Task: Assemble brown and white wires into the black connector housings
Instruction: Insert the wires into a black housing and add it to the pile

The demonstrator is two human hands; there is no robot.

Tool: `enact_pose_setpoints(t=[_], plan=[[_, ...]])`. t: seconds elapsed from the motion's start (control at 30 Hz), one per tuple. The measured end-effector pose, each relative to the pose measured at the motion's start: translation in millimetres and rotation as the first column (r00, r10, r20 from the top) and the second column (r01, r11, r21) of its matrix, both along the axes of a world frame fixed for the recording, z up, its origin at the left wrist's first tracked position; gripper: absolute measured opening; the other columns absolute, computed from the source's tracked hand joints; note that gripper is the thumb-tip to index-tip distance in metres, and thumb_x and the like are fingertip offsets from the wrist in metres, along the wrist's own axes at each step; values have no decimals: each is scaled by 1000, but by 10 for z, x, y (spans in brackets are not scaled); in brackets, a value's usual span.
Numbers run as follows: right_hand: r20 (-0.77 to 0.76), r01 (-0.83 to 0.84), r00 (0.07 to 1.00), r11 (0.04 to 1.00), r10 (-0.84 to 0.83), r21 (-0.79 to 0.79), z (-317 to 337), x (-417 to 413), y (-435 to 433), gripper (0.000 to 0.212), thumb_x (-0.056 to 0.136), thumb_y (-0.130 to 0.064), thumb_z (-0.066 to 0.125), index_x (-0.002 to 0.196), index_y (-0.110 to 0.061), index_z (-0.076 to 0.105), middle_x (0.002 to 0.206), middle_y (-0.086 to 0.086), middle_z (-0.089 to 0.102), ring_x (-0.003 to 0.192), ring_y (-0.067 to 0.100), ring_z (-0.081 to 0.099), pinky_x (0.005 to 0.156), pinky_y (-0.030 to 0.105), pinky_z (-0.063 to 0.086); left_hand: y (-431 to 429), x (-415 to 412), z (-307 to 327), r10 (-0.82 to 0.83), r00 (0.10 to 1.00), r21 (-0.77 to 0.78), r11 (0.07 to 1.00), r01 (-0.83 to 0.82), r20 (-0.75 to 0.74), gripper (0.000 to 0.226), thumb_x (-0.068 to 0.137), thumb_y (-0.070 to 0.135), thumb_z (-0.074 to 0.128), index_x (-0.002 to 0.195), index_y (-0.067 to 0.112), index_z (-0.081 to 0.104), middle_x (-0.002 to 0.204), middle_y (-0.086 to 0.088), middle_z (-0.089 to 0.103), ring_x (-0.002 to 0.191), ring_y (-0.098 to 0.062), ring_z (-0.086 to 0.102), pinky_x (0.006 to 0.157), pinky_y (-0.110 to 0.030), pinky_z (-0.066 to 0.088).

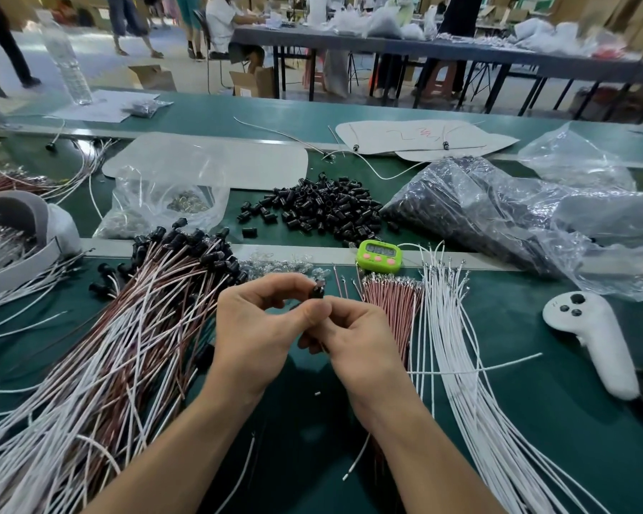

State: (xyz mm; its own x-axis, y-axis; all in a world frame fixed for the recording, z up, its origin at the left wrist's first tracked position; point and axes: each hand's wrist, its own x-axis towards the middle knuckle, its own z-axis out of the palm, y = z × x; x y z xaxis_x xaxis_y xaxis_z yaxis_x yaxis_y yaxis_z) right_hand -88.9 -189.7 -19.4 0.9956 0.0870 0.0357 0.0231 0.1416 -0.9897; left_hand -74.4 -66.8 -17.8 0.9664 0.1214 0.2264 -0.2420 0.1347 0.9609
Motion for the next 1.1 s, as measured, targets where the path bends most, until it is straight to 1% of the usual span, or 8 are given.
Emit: enact_pose_setpoints(t=[0.1,0.17,0.3,0.43,0.53,0.63,0.83,1.1], plan=[[0,16,1000,999,-16,29,-1,-4,1,32,97,-5,67,72,-20,80,62,-1,65,59,10,53,56,20,45,-5,-2,-2,0,1000,-17,1000,0,-27,29,53,29,91,78,19,81,71,-3,74,61,-18,64,55,-35,54],[-20,15,1000,999,-14,38,10,-8,-5,30,97,-6,68,72,-19,80,62,-1,65,57,10,53,55,19,45,-7,-8,7,-2,999,-39,999,0,-53,30,53,26,92,78,17,80,70,-6,73,60,-21,64,54,-36,54],[-74,-30,997,999,32,36,34,-7,-22,18,96,-2,68,85,-9,80,67,3,70,58,9,55,57,19,46,-6,-17,69,-17,998,-73,997,12,-61,18,66,9,85,79,21,83,74,-5,76,64,-13,70,58,-22,55],[-74,-30,997,998,25,-61,24,-11,-9,24,93,0,70,79,-17,81,70,5,74,56,9,57,57,19,46,54,18,98,-9,998,-76,997,4,-67,27,80,-7,75,73,18,83,73,-3,76,67,-9,69,62,-19,55],[-70,1,998,998,-5,-67,16,-5,-5,22,92,-1,72,81,-18,82,72,5,76,57,9,58,56,18,46,66,34,109,1,995,-93,996,-10,-95,21,77,-5,76,70,14,81,67,-5,74,63,-10,67,60,-19,54],[-73,30,997,998,-34,-52,7,-11,-1,18,92,-4,74,84,-18,83,75,6,78,60,10,61,57,18,47,61,30,113,-9,992,-138,990,-9,-124,4,67,10,80,70,13,80,65,-5,72,60,-12,64,58,-22,54],[-79,41,996,999,-43,-28,5,-22,9,20,94,-8,72,84,-21,84,78,5,79,61,7,64,59,19,49,43,15,111,-20,988,-200,980,-10,-150,19,57,26,82,72,14,82,70,-5,74,63,-13,66,58,-24,53],[-91,100,990,994,-104,-43,-42,-33,57,12,93,-13,75,85,-17,84,76,5,78,61,10,65,58,20,50,22,4,131,-6,986,-197,980,-28,-169,5,64,16,80,69,15,81,69,-1,74,64,-8,66,62,-19,54]])
